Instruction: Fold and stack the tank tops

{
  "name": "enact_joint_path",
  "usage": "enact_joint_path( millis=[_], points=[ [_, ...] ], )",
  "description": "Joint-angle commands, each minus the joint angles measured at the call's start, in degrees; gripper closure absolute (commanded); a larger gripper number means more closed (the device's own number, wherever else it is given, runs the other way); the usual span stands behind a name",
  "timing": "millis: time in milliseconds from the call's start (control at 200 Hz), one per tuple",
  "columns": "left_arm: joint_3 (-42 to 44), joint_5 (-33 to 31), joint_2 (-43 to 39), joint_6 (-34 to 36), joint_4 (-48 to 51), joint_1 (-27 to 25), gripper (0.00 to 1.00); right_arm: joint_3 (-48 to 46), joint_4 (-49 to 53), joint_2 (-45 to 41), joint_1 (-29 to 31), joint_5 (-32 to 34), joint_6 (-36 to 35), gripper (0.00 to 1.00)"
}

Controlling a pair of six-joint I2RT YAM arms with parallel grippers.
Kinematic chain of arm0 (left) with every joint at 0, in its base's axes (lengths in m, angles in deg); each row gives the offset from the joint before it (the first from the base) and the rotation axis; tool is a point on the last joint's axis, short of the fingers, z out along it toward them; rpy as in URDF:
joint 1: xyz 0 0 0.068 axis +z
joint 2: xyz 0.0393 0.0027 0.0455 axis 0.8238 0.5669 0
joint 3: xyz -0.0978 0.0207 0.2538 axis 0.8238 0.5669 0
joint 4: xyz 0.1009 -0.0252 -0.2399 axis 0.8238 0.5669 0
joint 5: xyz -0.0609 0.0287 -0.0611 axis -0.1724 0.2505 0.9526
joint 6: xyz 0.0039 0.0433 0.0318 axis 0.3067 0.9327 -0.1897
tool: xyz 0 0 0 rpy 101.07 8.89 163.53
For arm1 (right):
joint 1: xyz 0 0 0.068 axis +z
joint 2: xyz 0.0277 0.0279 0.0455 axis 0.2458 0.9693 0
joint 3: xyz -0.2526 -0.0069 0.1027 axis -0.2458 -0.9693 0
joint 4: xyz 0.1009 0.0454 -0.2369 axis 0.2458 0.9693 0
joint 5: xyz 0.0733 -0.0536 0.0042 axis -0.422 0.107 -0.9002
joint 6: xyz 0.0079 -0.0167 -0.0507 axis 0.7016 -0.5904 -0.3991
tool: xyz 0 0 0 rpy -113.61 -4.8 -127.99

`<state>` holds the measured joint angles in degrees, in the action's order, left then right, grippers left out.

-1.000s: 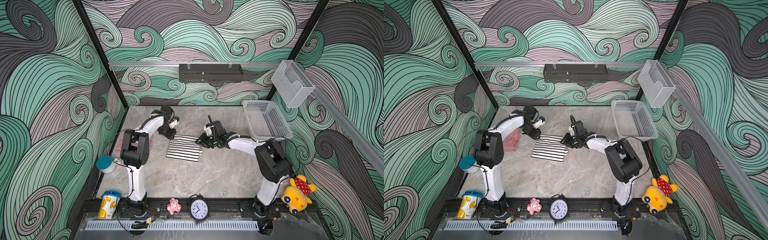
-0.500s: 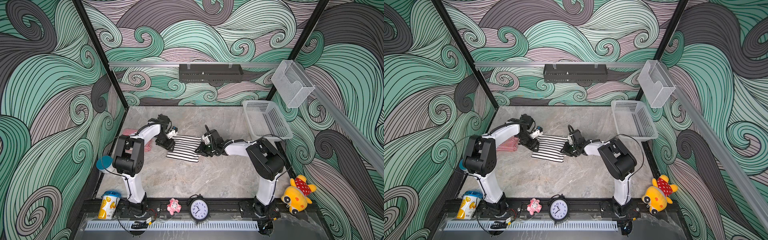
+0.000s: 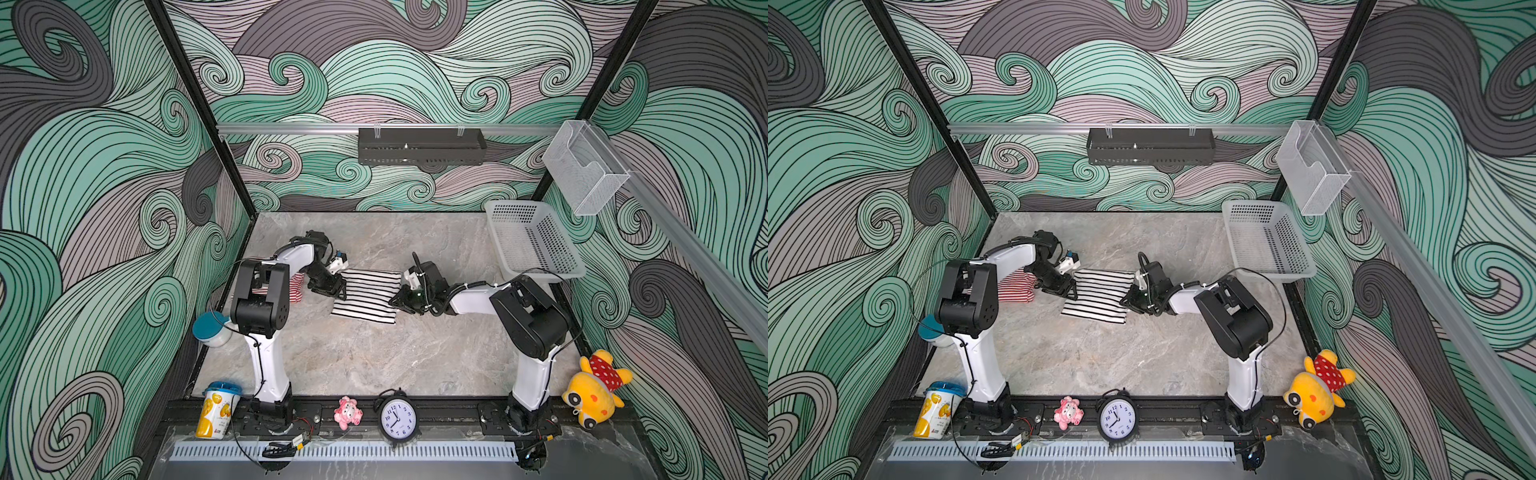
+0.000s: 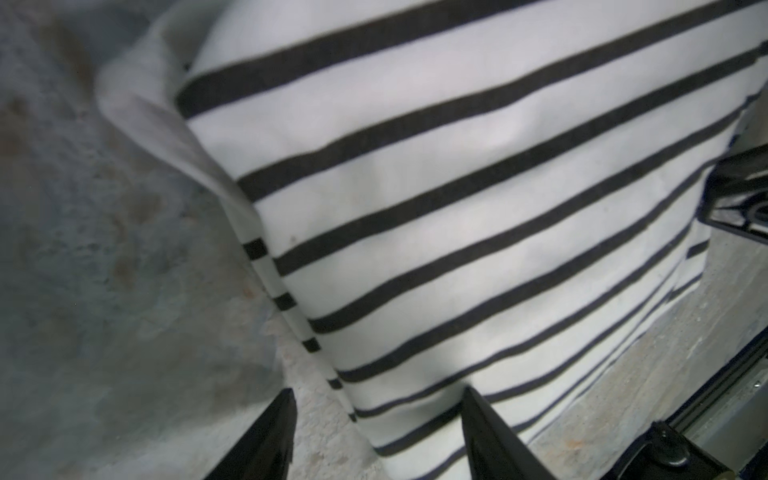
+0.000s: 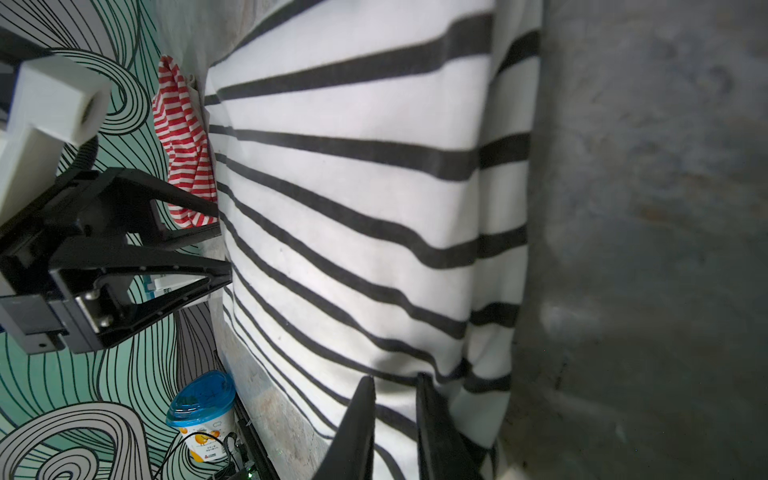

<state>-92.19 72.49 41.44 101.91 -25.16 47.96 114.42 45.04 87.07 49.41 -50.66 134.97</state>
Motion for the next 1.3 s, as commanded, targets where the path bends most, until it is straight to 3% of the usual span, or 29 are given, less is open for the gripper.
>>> enact_joint_path(
  millis=[0, 701, 1101, 1296],
  points=[
    [-3.0, 4.1, 2.7, -1.9, 1.3, 1.1, 0.34, -2.3, 3.7, 3.2, 0.5, 2.0, 1.5, 0.79],
    [-3.6, 18.0, 10.0, -9.9, 4.6, 4.2, 0.32, -4.9, 0.4, 2.6, 0.5, 2.4, 3.1, 0.80],
    [1.6, 20.1, 8.7, -10.2, 0.8, 4.1, 0.33, -5.0, -0.8, 3.2, 0.7, 2.3, 3.7, 0.81],
    [1.6, 21.3, 9.1, -11.1, -0.1, 3.4, 0.40, -4.9, -1.0, 3.7, 0.9, 2.4, 4.1, 0.81]
  ],
)
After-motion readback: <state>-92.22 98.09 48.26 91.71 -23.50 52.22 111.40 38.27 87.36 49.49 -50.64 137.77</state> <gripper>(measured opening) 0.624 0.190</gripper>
